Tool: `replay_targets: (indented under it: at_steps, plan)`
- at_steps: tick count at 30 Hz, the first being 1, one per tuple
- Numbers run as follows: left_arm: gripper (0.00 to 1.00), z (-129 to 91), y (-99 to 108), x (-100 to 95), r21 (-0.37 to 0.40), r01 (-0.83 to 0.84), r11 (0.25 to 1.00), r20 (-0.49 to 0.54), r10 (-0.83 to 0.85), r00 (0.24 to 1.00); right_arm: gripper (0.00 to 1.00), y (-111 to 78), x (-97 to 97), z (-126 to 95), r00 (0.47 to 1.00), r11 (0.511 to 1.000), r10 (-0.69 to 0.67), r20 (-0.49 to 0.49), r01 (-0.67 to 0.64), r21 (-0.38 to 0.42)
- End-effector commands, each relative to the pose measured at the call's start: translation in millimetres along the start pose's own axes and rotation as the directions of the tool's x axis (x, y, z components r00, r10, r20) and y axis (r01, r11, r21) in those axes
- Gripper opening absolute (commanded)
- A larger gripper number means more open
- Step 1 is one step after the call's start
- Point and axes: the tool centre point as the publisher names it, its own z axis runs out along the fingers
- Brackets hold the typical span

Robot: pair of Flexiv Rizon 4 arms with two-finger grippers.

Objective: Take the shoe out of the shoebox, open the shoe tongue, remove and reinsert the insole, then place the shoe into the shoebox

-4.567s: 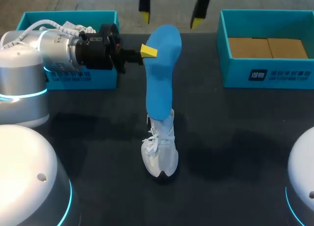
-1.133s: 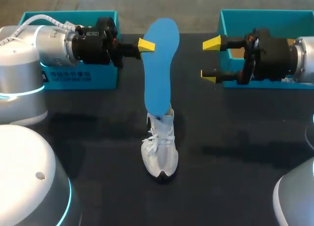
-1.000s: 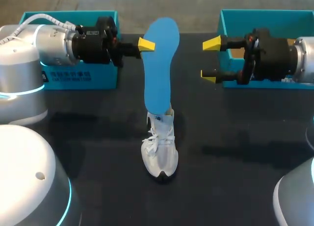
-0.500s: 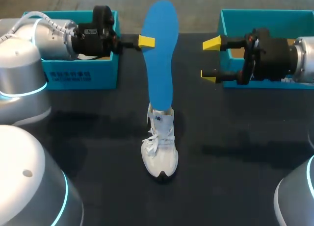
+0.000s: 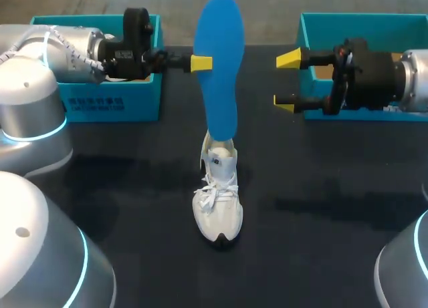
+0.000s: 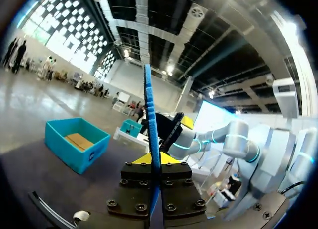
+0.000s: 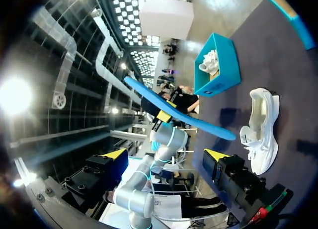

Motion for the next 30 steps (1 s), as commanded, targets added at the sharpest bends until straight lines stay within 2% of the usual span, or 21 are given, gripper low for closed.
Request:
replay_targets:
  at_steps: [1,8,10,11,13,14,15,16,19,20,21,26,28,30]
  plan:
    - [0.0,-0.1,-0.2,1.8,-0.001,-0.064,0.998,0.008,0.064,0.998,1.0,0.6,0.0,2.7,1.0,1.0,0.001,0.001,-0.001,-0.002]
    - [0.0,-0.1,-0.2,1.8,-0.001,-0.064,0.998,0.008,0.064,0.998,1.0,0.6,0.0,2.7,1.0,1.0,0.001,0.001,-0.001,-0.002]
    - [0.0,-0.2,-0.1,2.3,-0.006,-0.158,0.987,-0.008,0.158,0.987,1.0,0.6,0.0,2.7,1.0,1.0,0.001,0.001,-0.001,-0.002]
    - [0.0,-0.1,-0.2,2.9,-0.029,-0.265,0.964,-0.014,0.264,0.964,1.0,0.6,0.0,2.7,1.0,1.0,0.001,0.001,-0.001,-0.002]
    - [0.0,0.1,0.1,3.8,-0.004,-0.253,0.967,-0.018,0.253,0.967,1.0,0.6,0.0,2.7,1.0,1.0,0.001,0.001,-0.001,-0.002]
    - [0.0,0.0,0.4,3.2,-0.037,-0.412,0.91,-0.029,0.412,0.911,1.0,0.6,0.0,2.7,1.0,1.0,0.001,0.001,-0.001,-0.002]
    - [0.0,0.0,0.9,3.8,-0.006,-0.395,0.919,-0.02,0.395,0.918,1.0,0.6,0.0,2.7,1.0,1.0,0.001,0.001,-0.001,-0.002]
    - [0.0,-0.4,-0.2,3.3,-0.024,-0.489,0.872,-0.021,0.489,0.872,1.0,0.6,0.0,2.7,1.0,1.0,0.001,0.001,-0.001,-0.002]
    - [0.0,-0.5,1.0,3.7,-0.008,-0.529,0.849,-0.014,0.529,0.849,1.0,0.6,0.0,2.7,1.0,1.0,0.001,0.001,-0.001,-0.002]
    - [0.0,-1.1,1.7,1.4,-0.023,-0.634,0.773,-0.021,0.634,0.773,1.0,0.6,0.0,2.7,1.0,1.0,0.001,0.001,-0.001,-0.002]
    - [0.0,-1.6,1.6,1.4,-0.036,-0.652,0.757,-0.019,0.652,0.758,1.0,0.6,0.0,2.7,1.0,1.0,0.001,0.001,-0.001,-0.002]
    - [0.0,-3.5,-0.1,0.5,0.013,-0.831,0.556,-0.007,0.831,0.556,1.0,0.6,0.0,2.7,1.0,1.0,0.001,0.001,-0.001,-0.002]
    - [0.0,-4.2,-0.8,0.7,0.001,-0.872,0.49,-0.017,0.872,0.49,1.0,0.6,0.0,2.7,1.0,1.0,0.001,0.001,-0.001,-0.002]
    - [0.0,-4.6,-1.0,1.4,0.014,-0.924,0.383,-0.015,0.924,0.383,1.0,0.6,0.0,2.7,1.0,1.0,0.001,0.001,-0.001,-0.002]
